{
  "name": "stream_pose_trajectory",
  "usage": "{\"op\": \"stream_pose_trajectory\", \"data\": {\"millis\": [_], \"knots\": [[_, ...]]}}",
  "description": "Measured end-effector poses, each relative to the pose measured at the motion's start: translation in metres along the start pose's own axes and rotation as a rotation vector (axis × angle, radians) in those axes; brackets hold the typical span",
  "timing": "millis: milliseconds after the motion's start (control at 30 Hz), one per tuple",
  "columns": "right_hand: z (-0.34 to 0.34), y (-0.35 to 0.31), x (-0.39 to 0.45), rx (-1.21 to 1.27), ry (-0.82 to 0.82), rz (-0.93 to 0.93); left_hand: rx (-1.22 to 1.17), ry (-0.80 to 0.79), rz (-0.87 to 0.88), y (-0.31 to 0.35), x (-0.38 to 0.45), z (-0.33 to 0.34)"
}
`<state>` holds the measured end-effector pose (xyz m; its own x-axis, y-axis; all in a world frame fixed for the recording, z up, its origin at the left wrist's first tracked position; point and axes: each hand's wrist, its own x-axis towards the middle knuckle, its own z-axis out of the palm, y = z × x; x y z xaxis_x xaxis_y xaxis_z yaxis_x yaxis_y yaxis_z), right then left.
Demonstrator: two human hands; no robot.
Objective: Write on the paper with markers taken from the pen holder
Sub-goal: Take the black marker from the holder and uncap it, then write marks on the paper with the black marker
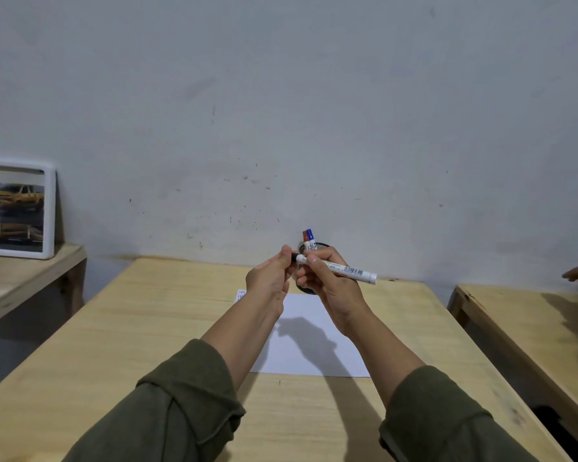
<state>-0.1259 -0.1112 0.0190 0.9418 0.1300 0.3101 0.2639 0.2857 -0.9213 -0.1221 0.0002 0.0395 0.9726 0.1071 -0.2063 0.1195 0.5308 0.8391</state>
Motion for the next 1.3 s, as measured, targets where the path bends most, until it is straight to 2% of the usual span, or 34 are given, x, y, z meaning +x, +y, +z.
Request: {"op": "stream_pose_trajectory", "data": {"millis": [300,433,500,600,733,900,1033,1300], "knots": [[0.006,0.016,0.005,-0.175,-0.041,-0.023,0.034,0.088,-0.110,0.002,0.027,-0.020],[0.005,0.024,0.005,-0.164,-0.047,-0.003,0.000,0.232,-0.051,0.010,0.041,-0.043],[0.002,0.026,0.005,-0.061,-0.035,0.037,0.104,0.326,0.063,0.013,0.041,-0.059],[-0.001,0.031,0.005,0.039,-0.004,0.112,0.420,0.393,0.258,0.005,0.040,-0.087],[-0.003,0.044,0.004,0.094,0.064,0.205,0.675,0.419,0.315,-0.013,0.049,-0.125],[-0.003,0.060,0.000,0.097,0.132,0.258,0.898,0.296,0.324,-0.028,0.057,-0.146],[-0.001,0.068,-0.001,0.108,0.156,0.269,1.000,0.270,0.301,-0.038,0.061,-0.153],[0.006,0.077,-0.004,0.062,0.151,0.304,0.985,0.199,0.263,-0.039,0.056,-0.159]]}}
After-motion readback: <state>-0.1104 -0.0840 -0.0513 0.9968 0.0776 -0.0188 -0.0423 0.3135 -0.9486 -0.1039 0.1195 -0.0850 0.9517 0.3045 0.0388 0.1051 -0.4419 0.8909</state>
